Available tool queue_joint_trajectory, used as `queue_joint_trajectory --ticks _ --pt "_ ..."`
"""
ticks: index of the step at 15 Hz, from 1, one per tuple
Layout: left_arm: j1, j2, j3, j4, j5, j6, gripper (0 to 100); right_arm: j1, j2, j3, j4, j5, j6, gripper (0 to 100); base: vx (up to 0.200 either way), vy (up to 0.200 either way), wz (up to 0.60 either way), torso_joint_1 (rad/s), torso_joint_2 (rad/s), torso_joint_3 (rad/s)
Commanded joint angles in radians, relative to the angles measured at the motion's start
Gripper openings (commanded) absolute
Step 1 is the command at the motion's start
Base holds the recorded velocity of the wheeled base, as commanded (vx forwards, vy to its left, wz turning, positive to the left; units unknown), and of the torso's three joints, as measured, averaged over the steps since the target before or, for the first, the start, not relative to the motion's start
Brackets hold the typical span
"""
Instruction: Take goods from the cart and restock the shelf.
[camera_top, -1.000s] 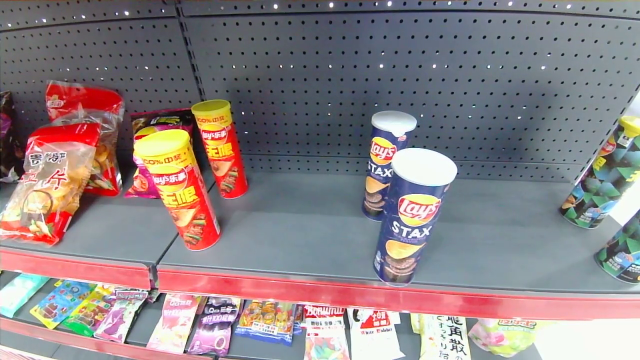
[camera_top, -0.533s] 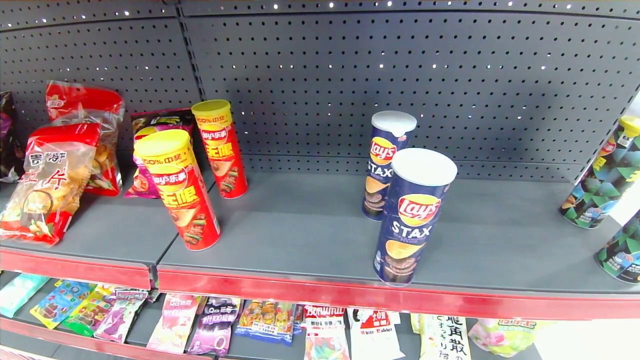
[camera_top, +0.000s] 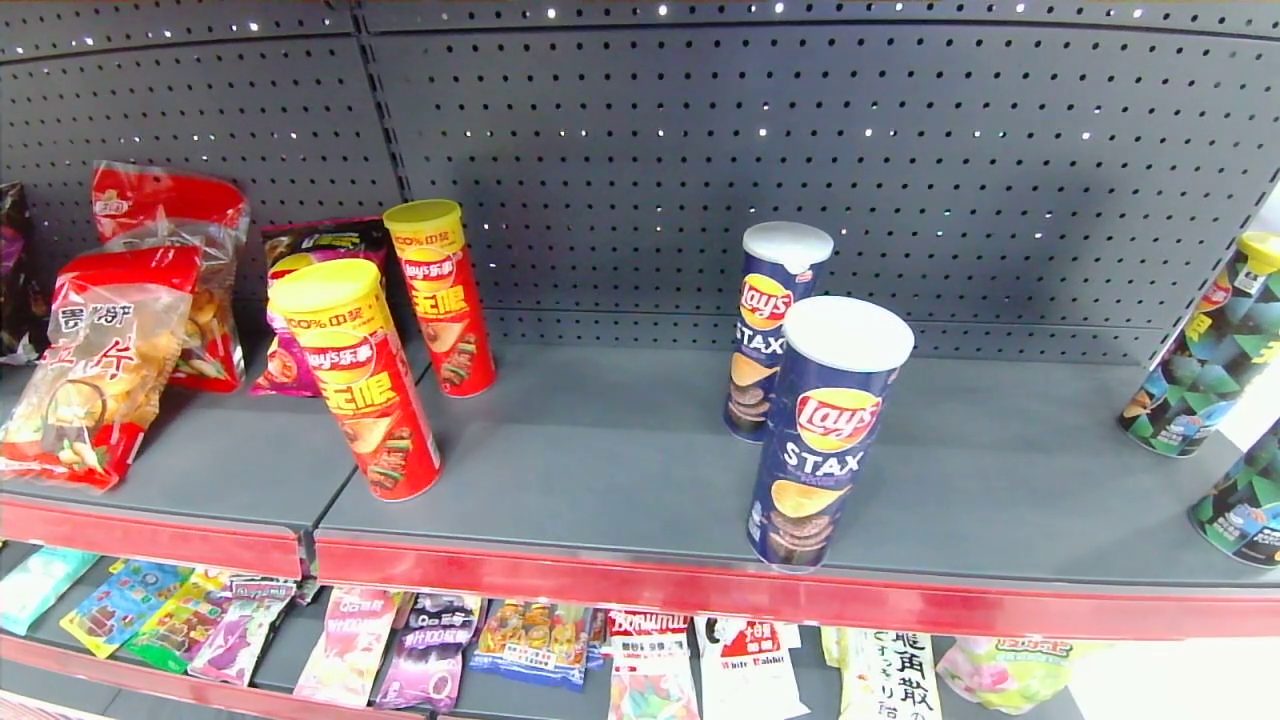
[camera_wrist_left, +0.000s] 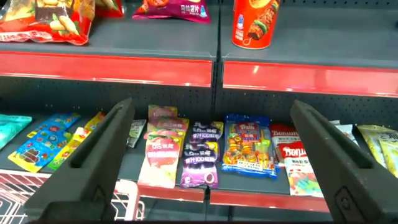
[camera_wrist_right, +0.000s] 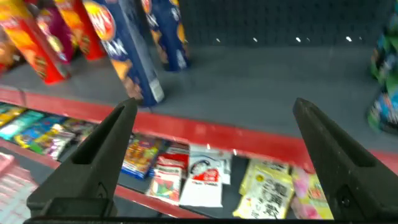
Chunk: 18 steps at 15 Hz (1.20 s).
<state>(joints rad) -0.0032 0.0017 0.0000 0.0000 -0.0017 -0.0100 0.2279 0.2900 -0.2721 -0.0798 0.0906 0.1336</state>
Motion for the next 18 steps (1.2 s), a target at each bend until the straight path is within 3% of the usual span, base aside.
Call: queue_joint_trajectory --ticks 1,4,8,11,18 --pt "0.0 -0.002 0.0 0.0 0.0 -0.001 100 0.022 0.308 -0.098 -0.015 0.031 0.012 100 0.0 0.0 0.0 0.0 0.0 0.0" --pt "0.0 -0.002 0.0 0.0 0.0 -0.001 100 0.08 0.535 -0.118 -0.018 0.109 0.009 100 0.0 0.0 0.0 0.0 0.0 0.0" --pt "0.0 -0.002 0.0 0.0 0.0 -0.001 100 0.13 0.753 -0.182 -0.018 0.092 0.006 100 0.0 0.0 0.0 0.0 0.0 0.0" --pt "0.0 -0.002 0.0 0.0 0.0 -0.001 100 0.225 0.891 -0.233 -0.018 -0.111 0.008 100 0.0 0.0 0.0 0.0 0.0 0.0" --pt "0.0 -0.002 0.0 0.0 0.0 -0.001 100 0.275 1.101 -0.378 -0.018 -0.308 -0.048 100 0.0 0.0 0.0 0.0 0.0 0.0"
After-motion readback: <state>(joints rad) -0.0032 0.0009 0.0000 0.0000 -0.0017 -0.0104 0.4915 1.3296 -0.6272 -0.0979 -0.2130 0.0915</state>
